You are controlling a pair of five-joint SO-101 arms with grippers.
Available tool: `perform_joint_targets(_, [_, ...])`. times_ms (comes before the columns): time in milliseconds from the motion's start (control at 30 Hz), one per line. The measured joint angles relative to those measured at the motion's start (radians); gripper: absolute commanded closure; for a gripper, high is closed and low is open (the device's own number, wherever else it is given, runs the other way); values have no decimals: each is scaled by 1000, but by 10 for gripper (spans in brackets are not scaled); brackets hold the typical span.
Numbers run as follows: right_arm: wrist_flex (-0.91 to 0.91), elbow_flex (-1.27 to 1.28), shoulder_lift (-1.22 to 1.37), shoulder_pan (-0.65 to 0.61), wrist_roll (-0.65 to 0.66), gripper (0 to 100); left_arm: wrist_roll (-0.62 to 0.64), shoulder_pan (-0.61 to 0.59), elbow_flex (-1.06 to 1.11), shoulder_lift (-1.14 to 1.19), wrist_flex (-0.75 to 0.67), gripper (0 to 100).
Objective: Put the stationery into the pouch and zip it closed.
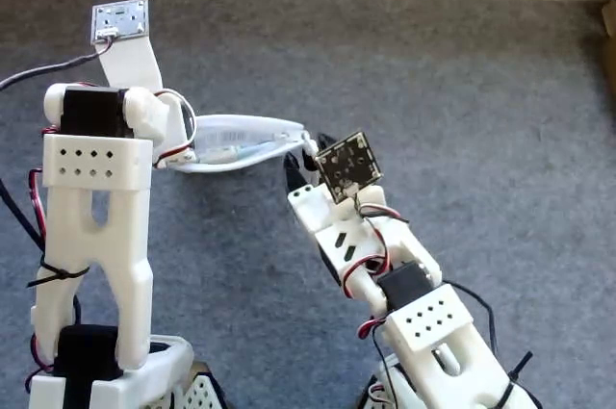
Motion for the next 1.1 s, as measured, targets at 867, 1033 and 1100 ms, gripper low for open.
perform_joint_targets(867, [0,0,0,61,94,828,-6,0,0,0,0,992])
perform_joint_targets(1033, [0,0,0,66,94,834,-6,0,0,0,0,992])
perform_joint_targets(1100, [0,0,0,66,94,834,-6,0,0,0,0,992])
